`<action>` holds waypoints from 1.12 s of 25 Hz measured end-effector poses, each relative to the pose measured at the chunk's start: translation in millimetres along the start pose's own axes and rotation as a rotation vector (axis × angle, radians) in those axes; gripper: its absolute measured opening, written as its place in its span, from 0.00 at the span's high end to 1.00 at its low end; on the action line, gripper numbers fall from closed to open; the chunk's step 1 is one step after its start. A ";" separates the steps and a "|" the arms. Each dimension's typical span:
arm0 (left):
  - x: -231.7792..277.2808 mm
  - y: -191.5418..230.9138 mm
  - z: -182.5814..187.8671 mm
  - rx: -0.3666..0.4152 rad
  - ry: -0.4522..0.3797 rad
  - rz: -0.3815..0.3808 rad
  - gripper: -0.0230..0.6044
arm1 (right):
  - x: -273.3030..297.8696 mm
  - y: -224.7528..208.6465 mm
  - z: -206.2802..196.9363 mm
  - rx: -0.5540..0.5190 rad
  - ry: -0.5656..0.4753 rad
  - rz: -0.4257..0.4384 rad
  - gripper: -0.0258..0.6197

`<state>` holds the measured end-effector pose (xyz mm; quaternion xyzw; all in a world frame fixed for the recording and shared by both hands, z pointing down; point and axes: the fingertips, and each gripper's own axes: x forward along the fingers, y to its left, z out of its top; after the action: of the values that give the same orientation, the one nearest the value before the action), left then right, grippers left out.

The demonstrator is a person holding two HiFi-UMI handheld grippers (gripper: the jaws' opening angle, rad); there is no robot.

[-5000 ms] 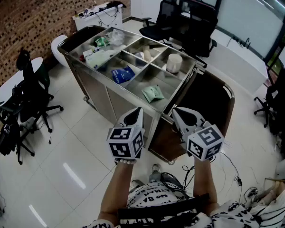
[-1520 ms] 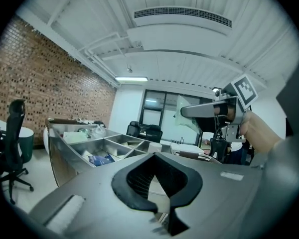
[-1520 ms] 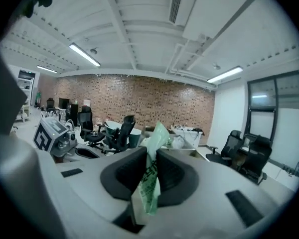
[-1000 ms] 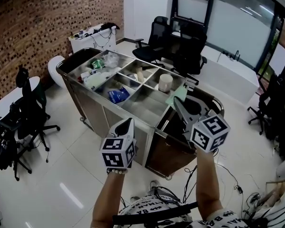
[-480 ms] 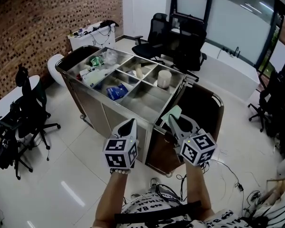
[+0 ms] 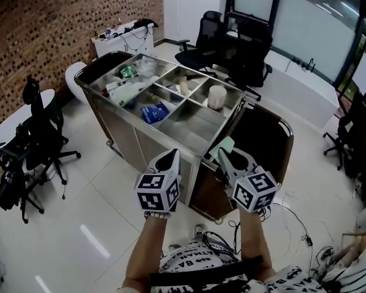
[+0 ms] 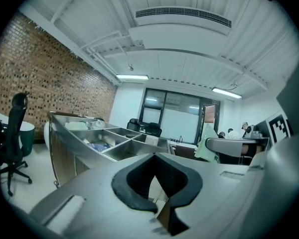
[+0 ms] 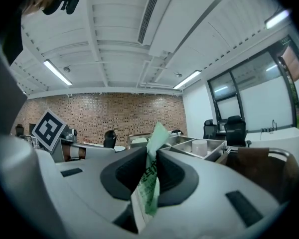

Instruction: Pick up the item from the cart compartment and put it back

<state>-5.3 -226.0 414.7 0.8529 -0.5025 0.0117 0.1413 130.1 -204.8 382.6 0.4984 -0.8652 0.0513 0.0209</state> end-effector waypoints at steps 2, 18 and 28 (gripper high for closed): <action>1.3 1.6 0.2 0.001 -0.004 0.004 0.96 | 2.6 -0.6 -1.0 -0.001 0.003 0.003 0.86; 13.5 16.3 -2.0 -0.027 0.011 0.032 0.96 | 26.8 3.0 -6.1 -0.009 0.040 0.057 0.86; 15.0 24.1 -2.7 -0.038 0.009 0.040 0.96 | 36.6 6.1 -9.7 -0.026 0.056 0.068 0.86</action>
<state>-18.3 -249.1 425.2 0.8398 -0.5189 0.0085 0.1596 106.2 -232.2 395.0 0.4666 -0.8814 0.0546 0.0497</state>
